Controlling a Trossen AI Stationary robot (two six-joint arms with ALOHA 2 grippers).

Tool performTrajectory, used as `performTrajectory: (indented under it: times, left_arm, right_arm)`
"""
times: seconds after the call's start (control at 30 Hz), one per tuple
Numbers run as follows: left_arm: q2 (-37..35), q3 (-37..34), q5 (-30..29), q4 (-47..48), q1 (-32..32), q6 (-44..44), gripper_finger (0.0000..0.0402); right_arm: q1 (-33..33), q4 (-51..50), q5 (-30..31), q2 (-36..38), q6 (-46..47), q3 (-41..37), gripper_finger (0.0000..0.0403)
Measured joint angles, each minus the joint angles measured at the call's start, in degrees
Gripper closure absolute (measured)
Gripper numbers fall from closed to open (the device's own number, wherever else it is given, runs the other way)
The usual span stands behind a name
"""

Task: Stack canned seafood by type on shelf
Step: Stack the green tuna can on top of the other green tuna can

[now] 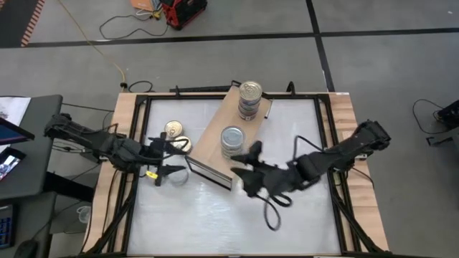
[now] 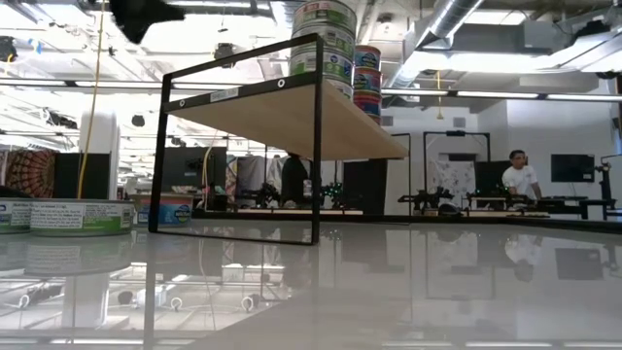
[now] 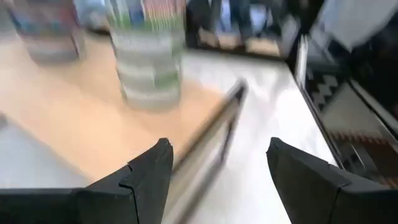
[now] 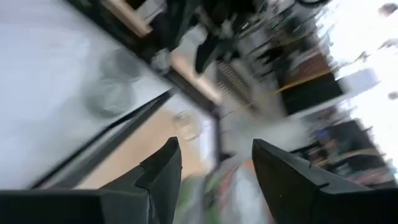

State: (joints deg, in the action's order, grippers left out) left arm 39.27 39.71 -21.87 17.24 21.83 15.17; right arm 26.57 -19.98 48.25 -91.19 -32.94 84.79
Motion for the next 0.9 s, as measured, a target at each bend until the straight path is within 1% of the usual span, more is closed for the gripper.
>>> performTrajectory:
  times: [0.1, 0.17, 0.2, 0.27, 0.37, 0.43, 0.53, 0.63, 0.7, 0.8, 0.9]
  left_arm:
    - [0.1, 1.6, 6.0, 10.3, 0.8, 4.0, 0.0153]
    - [1.4, 1.1, 10.5, 14.0, 2.0, 5.3, 0.0153]
    - [2.4, 0.8, 11.5, 14.7, 3.0, 5.7, 0.0154]
    - [5.1, -0.3, 12.1, 16.2, 5.6, 6.0, 0.0159]
    - [10.5, -0.7, 11.0, 18.3, 9.8, 6.3, 0.0171]
    - [13.8, -0.7, 10.8, 18.1, 12.7, 7.4, 0.0181]
    - [18.3, -0.7, 7.5, 18.2, 16.6, 10.2, 0.0195]
    - [22.6, -0.7, 1.7, 20.0, 19.7, 12.5, 0.0206]
    - [25.4, -0.7, -2.3, 20.8, 20.9, 13.7, 0.0211]
    - [29.3, -0.7, -6.8, 22.1, 21.4, 15.1, 0.0212]
    - [33.2, -0.7, -8.5, 23.0, 21.4, 15.8, 0.0212]
  right_arm:
    - [1.9, -8.8, 0.2, 1.3, 16.1, 0.0, 0.0171]
    - [2.6, -16.2, -0.1, 1.6, 27.4, -0.1, 0.0171]
    - [2.9, -19.0, -0.1, 1.6, 32.6, -0.3, 0.0171]
    - [3.1, -22.9, -0.1, 1.6, 41.5, -2.2, 0.0171]
    - [3.8, -26.1, -0.1, 1.5, 52.4, -5.1, 0.0171]
    - [5.0, -26.9, 1.9, 1.5, 57.8, -6.7, 0.0171]
    - [7.7, -29.3, 6.6, 1.5, 64.7, -7.5, 0.0171]
    - [9.6, -29.4, 9.8, 1.6, 69.1, -8.1, 0.0171]
    - [10.3, -29.4, 11.7, 1.5, 70.6, -8.5, 0.0171]
    - [10.5, -26.2, 13.6, 1.5, 71.4, -9.8, 0.0171]
    - [10.6, -23.8, 13.8, 1.5, 71.6, -11.2, 0.0171]
